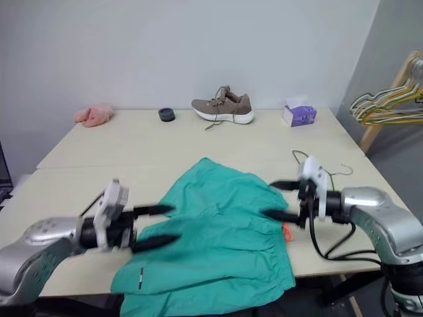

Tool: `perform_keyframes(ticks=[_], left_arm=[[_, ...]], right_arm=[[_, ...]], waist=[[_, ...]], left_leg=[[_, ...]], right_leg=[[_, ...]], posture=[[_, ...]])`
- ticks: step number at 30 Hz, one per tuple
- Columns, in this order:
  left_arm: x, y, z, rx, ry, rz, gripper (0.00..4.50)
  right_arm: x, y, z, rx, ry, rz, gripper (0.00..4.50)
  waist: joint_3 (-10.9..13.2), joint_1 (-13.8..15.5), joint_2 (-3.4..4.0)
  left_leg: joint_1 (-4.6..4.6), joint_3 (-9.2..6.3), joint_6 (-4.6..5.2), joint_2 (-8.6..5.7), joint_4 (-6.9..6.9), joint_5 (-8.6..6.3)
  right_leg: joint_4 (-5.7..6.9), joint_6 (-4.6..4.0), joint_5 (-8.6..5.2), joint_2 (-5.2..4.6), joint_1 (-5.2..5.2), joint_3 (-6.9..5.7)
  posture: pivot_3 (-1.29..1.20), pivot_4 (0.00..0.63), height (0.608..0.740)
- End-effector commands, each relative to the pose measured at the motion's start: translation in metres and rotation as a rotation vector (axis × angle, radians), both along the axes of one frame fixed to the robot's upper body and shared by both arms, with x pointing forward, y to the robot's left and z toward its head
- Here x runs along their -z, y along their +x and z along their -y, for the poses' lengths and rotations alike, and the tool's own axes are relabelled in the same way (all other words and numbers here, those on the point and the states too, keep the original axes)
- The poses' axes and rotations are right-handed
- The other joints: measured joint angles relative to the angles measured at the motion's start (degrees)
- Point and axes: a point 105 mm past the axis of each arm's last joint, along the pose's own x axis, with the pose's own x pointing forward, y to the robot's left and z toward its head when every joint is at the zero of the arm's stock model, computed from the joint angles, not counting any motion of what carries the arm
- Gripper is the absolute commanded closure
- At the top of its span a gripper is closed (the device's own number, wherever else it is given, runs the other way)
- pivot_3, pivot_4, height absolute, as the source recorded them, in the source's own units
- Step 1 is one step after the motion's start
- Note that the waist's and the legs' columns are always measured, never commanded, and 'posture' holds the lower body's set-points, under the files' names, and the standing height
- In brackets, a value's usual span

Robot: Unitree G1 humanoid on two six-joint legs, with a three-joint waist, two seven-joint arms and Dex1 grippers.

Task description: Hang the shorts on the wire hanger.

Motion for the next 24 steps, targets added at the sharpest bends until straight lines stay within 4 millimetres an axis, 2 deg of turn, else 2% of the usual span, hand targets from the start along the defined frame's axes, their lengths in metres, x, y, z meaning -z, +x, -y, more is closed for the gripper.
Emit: perform_keyframes(ticks=[1,5,8,14,21,24], left_arm=[[-0.019,0.024,0.002,-0.062,-0.004,0.082,0.01],[-0.032,0.034,0.016,-0.004,-0.019,0.111,0.01],[-0.033,0.033,0.026,0.073,0.014,0.129,0.01],[-0.032,0.025,0.040,0.169,0.049,0.148,0.01],[-0.034,0.020,0.046,0.201,0.048,0.164,0.01],[-0.033,0.020,0.047,0.203,0.048,0.166,0.00]], right_arm=[[0.005,0.029,0.054,0.341,-0.136,0.074,0.03],[0.021,0.049,0.095,0.561,-0.248,0.093,0.03],[0.042,0.057,0.113,0.633,-0.296,0.003,0.03],[0.070,0.064,0.120,0.629,-0.309,-0.120,0.03],[0.104,0.058,0.115,0.585,-0.318,-0.286,0.03],[0.117,0.054,0.115,0.583,-0.313,-0.368,0.59]], waist=[[-0.01,0.09,0.02],[-0.04,-0.46,0.09],[-0.06,-1.45,0.15],[-0.06,-3.61,0.17],[-0.07,-4.61,0.20],[-0.09,-4.65,0.17]], left_leg=[[-0.02,0.05,0.00,0.00,-0.02,0.00],[-0.11,0.23,-0.01,-0.01,-0.07,-0.01],[-0.10,0.44,-0.03,-0.01,-0.10,-0.01],[0.00,0.56,-0.05,-0.01,-0.12,-0.01],[0.07,0.69,-0.05,-0.02,-0.07,-0.01],[0.13,0.72,-0.05,-0.02,-0.05,-0.01]], right_leg=[[-0.02,-0.10,0.06,0.00,-0.02,0.07],[-0.03,-0.05,0.03,0.00,-0.19,0.24],[-0.03,-0.01,0.00,0.00,-0.28,0.49],[0.01,0.07,0.03,0.09,-0.36,0.87],[0.01,0.34,0.07,0.09,-0.34,1.09],[0.01,0.44,0.08,0.10,-0.31,1.13]], posture=[[-0.12,0.000,0.740],[-0.14,0.000,0.740],[-0.15,0.000,0.740],[-0.15,0.000,0.740],[-0.14,0.000,0.740],[-0.13,0.000,0.740]])
